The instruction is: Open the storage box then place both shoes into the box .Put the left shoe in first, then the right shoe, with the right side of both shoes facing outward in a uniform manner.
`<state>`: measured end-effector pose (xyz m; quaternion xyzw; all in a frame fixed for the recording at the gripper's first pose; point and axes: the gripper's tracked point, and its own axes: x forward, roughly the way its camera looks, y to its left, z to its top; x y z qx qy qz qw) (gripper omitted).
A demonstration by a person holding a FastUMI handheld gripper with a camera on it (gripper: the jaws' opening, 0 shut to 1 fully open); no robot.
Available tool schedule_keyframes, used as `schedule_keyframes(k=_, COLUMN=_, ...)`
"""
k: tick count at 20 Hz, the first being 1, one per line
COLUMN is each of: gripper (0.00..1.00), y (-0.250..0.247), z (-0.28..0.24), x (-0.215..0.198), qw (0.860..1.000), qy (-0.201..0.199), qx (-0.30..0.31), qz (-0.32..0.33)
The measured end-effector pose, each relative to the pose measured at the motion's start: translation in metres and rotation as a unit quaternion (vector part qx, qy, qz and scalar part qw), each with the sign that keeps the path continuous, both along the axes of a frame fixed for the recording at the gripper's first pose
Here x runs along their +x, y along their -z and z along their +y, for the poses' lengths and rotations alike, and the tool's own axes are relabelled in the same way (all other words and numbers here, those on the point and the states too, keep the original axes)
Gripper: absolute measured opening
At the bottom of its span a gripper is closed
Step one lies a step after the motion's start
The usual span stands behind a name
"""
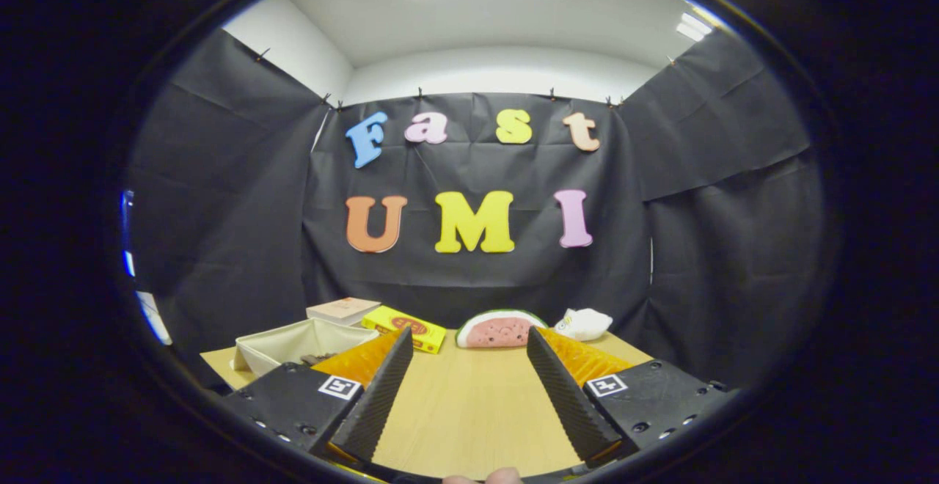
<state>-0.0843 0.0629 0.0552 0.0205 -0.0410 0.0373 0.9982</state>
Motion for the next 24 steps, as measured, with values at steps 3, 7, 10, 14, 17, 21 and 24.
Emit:
schedule_keyframes(k=3, gripper=0.95, y=0.0, z=0.015, x=0.008, qw=1.0, qy=-0.014, qx=0.004, qz=0.012)
schedule_keyframes(k=7, gripper=0.96, y=-0.008, z=0.025, x=0.012, qw=1.0, qy=-0.009, qx=-0.014, qz=-0.001)
schedule_keyframes(k=10, gripper=0.96, y=-0.017, z=0.029, x=0.008, qw=1.0, qy=-0.008, qx=-0.011, qz=-0.017)
schedule_keyframes(k=14, gripper=0.97, y=-0.016, z=0.031, x=0.007, qw=1.0, qy=-0.01, qx=-0.005, qz=-0.015)
schedule_keyframes(k=17, gripper=0.97, y=-0.013, z=0.035, x=0.01, qw=1.0, qy=-0.014, qx=-0.002, qz=-0.005)
schedule_keyframes(k=21, gripper=0.97, y=-0.017, z=0.034, x=0.013, qw=1.0, qy=-0.003, qx=-0.01, qz=-0.012)
schedule_keyframes(k=24, gripper=0.97, y=-0.014, z=0.039, x=0.016, qw=1.0, qy=-0.006, qx=-0.01, qz=-0.008)
